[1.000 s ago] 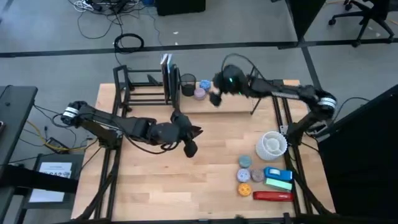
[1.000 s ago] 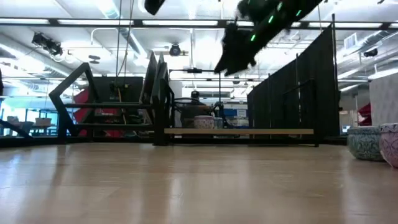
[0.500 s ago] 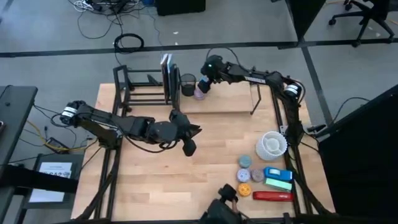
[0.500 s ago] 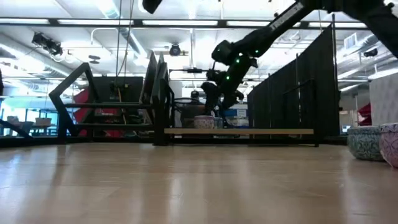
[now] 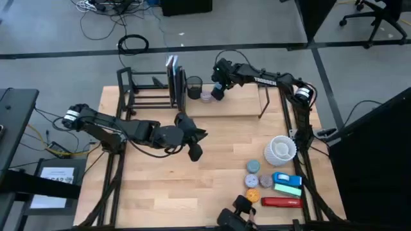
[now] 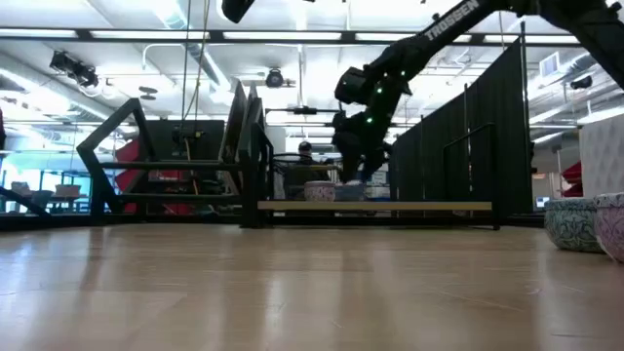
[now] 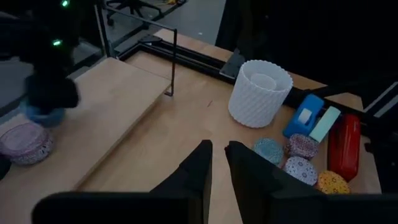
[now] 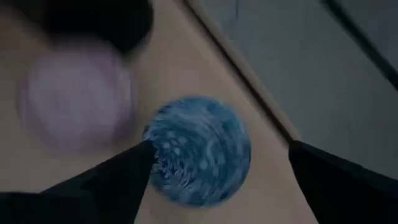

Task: Stock shelves
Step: Remove the blue scented candle from the shelf

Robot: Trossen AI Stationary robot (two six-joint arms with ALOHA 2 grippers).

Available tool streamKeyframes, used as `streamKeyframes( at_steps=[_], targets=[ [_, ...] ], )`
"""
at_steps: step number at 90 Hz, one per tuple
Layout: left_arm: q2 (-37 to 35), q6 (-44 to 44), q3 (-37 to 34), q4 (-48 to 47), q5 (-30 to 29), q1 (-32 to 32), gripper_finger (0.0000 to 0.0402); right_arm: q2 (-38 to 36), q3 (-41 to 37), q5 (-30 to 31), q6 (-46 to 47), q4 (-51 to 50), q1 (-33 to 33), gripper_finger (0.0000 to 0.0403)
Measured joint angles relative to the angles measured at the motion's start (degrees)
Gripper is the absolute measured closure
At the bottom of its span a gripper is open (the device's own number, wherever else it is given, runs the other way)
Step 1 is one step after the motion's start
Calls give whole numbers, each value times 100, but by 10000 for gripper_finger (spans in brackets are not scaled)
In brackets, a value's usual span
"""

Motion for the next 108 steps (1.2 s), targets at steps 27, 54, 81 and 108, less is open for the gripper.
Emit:
streamKeyframes(
  at_steps=[27,54,81,108],
  targets=[
    [2,-4,0,-30,-4,-24,364,-582,-107,-661,-693,-385,-67,56],
    [4,-10,0,12,-192,-36,364,-125,-259,-872,-502,-203,-439,11],
    [13,-13,0,10,-269,-37,364,275,-264,-731,-268,8,-392,30],
    [13,-20,0,-2,-271,-37,364,162,-262,-568,-271,-260,-235,151]
  ],
)
